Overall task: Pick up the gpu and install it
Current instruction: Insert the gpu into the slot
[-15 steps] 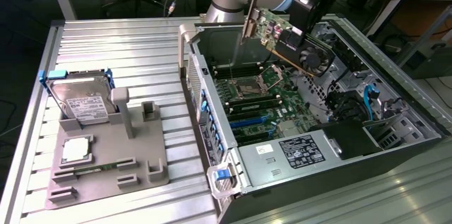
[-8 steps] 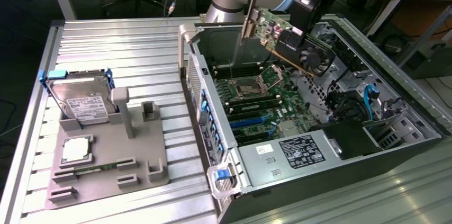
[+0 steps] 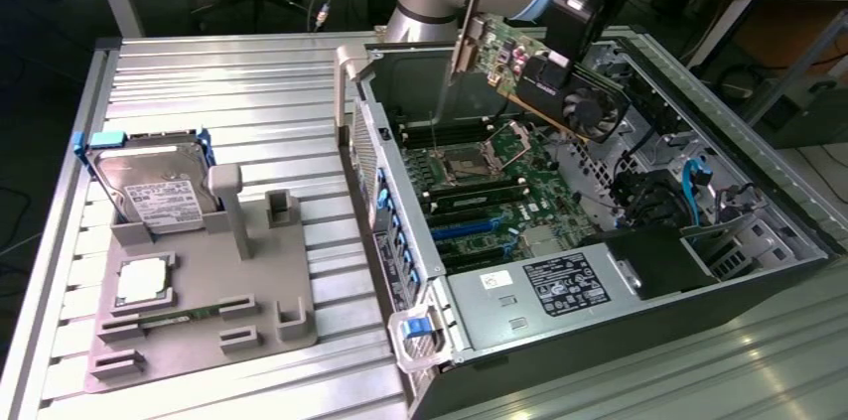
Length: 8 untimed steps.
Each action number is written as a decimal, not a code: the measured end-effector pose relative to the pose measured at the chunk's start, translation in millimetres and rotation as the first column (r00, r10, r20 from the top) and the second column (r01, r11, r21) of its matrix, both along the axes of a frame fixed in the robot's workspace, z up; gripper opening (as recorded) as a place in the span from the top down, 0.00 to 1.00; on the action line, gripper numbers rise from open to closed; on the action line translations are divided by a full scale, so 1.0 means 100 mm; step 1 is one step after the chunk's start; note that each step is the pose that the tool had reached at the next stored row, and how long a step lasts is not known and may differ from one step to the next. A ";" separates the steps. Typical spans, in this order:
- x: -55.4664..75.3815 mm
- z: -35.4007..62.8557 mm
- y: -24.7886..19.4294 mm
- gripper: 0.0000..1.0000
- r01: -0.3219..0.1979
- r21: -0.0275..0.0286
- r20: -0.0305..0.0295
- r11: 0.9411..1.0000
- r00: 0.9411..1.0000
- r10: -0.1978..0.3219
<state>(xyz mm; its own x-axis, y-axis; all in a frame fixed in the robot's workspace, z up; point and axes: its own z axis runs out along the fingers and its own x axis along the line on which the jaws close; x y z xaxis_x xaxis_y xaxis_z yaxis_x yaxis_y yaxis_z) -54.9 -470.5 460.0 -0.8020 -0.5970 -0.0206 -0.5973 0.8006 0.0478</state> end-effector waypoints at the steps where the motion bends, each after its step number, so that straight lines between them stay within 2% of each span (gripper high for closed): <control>1: 0.00 0.000 0.000 0.73 -0.004 0.000 0.000 1.000 1.000 0.004; 8: 0.00 0.000 0.000 0.73 -0.037 0.000 0.000 0.999 0.999 0.037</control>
<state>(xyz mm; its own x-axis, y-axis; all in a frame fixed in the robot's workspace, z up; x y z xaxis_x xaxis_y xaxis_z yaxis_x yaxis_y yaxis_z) -54.9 -470.5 460.0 -0.7796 -0.6259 -0.0206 -0.6261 0.7783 0.0477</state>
